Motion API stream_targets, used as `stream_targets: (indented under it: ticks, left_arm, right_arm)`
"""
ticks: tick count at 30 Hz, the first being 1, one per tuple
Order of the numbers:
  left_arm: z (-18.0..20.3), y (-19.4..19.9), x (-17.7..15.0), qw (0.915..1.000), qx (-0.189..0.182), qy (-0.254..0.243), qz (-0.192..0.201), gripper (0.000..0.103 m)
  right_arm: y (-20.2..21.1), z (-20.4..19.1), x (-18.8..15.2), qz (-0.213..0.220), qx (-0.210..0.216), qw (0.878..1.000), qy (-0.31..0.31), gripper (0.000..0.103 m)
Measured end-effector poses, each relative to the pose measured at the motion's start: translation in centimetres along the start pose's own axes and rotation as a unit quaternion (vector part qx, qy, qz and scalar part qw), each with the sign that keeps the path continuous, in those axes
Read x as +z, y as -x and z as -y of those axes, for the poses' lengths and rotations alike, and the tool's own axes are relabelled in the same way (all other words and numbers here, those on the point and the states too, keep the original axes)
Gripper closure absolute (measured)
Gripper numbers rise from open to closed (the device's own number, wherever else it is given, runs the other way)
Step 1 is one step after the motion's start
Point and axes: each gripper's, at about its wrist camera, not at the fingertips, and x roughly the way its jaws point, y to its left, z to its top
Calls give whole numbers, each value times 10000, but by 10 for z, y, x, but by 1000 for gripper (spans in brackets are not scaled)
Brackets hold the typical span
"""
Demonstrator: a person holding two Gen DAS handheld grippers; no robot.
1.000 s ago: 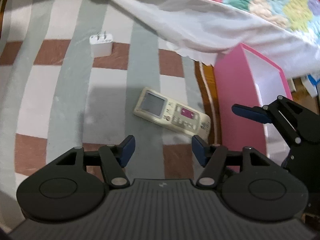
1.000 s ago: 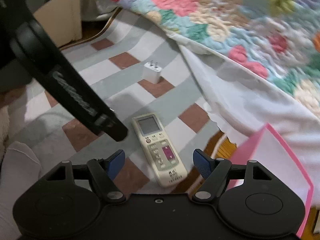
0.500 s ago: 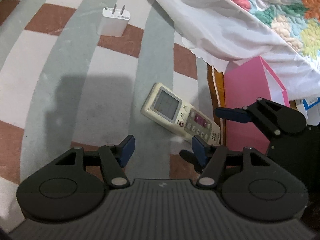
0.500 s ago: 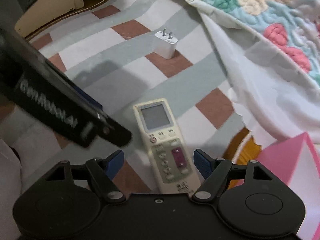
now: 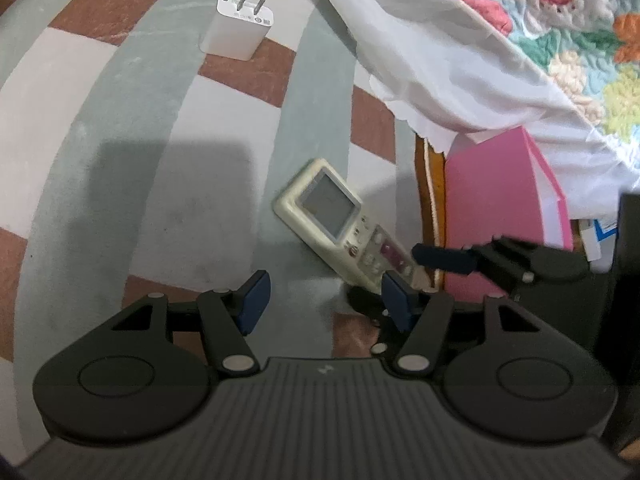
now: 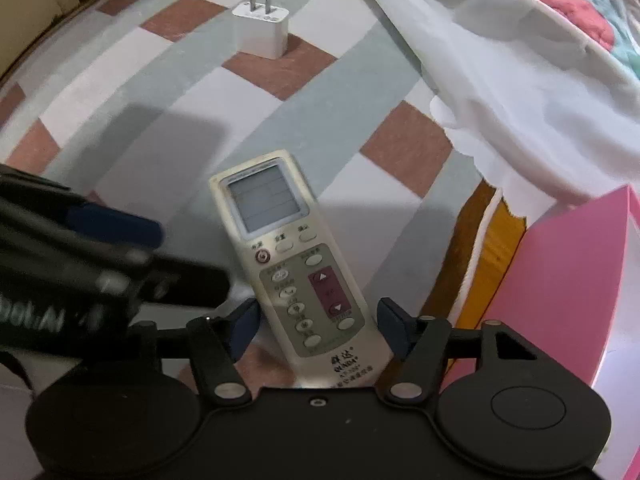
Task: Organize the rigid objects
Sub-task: 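Close the left gripper on the beige remote's end, then lift the beige remote with the left gripper and carry it over the box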
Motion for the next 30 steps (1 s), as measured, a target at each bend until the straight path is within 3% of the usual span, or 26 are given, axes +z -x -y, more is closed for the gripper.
stream_targets:
  ticks: [2,8,9,13,15,19,24,28,30]
  left_arm:
    - [-2,2,-1,10000,-69,44,0,43]
    - [-7,0,-6,9998,-123,159,-82,47]
    - [-7,-1,-7,9997,-144,163,-117,50]
    - [-8,-6,-10,9990,-142,159,-395,77]
    - [-10,-7,-11,9990,-104,85,-437,80]
    - [-13,-8,-10,9985,-177,116,-511,81]
    - [-13,-10,-12,9982,-251,72,-549,81]
    - [-14,-13,-14,9977,-251,135,-620,80]
    - [-13,-17,-19,9965,-322,234,-728,79]
  right_arm:
    - [8,-7,-9,317,26,9994,-139,41]
    - [17,-19,-28,671,348,9913,-1077,42]
    - [17,-15,-30,713,478,9881,-1273,42]
    - [17,-4,-42,837,1147,9712,-1913,43]
    - [14,-5,-48,865,1362,9674,-1952,41]
    - [13,-20,-61,952,1226,9767,-1480,40]
    - [9,-43,-65,1114,703,9872,-899,34]
    - [8,-44,-65,1229,492,9865,-965,44]
    - [9,-38,-66,1259,581,9840,-1119,45]
